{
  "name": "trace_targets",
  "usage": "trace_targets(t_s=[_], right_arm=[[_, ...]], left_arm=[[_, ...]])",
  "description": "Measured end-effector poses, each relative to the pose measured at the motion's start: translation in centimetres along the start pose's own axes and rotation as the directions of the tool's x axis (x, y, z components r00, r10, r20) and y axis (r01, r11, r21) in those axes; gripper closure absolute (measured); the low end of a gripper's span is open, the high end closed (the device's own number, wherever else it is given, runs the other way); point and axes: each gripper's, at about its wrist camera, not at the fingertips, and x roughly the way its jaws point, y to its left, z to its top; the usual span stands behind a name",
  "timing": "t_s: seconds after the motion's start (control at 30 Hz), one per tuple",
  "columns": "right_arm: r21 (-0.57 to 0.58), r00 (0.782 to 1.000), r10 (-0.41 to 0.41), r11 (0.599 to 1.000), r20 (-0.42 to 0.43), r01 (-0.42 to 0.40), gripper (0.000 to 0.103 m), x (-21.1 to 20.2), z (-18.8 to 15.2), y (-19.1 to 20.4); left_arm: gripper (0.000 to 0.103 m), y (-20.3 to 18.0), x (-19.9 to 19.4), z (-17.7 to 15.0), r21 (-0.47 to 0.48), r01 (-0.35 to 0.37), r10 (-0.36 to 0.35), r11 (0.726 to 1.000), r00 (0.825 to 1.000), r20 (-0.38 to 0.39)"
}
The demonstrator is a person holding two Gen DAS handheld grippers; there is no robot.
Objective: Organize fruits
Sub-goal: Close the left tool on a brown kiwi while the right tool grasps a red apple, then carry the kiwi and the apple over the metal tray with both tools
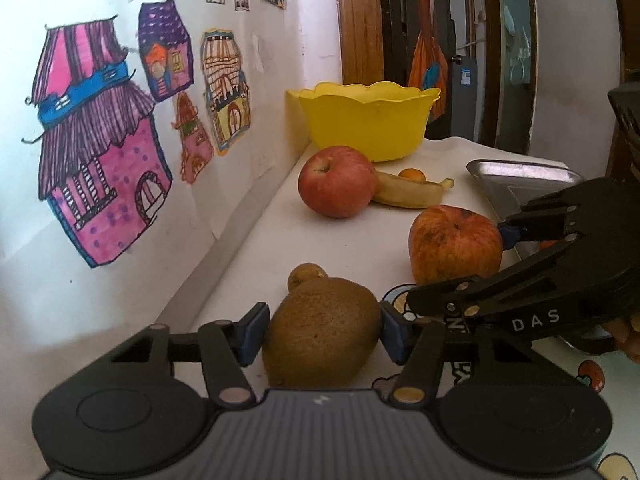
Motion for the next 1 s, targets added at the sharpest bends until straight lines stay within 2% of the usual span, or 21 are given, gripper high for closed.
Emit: trace_targets(t_s=[0.17,0.43,0.73,1.0], right_arm=[[-0.001,1.000,-0.015,1.000,-0.015,0.015,0.040,-0.6,-0.2,0.3],[0.027,0.999,-0.006,1.000,0.032,0.005,0.040,-3.3,-1.3,1.2],[0.084,0.994,-0.010,0.996,0.105,0.001,0.040,-8.5,-3.5,1.9],[0.127,0.987,-0.085,0.990,0.139,0.067,0.040,-14.1,-6.1,-0.1]], left_arm=[[0.041,-0.4,-0.7,-0.2,0.000,-0.019,0.019,1.000,1.000,-0.015],[0.041,0.6,-2.3,-0.7,-0.112,-0.048,0.042,0.993,0.997,-0.058],[0.041,-1.5,-5.3,-0.6,-0.130,-0.026,0.023,0.991,1.000,-0.019],[0.041,-5.7,-6.4,1.1,-0.134,0.031,-0.028,0.990,0.999,0.028]])
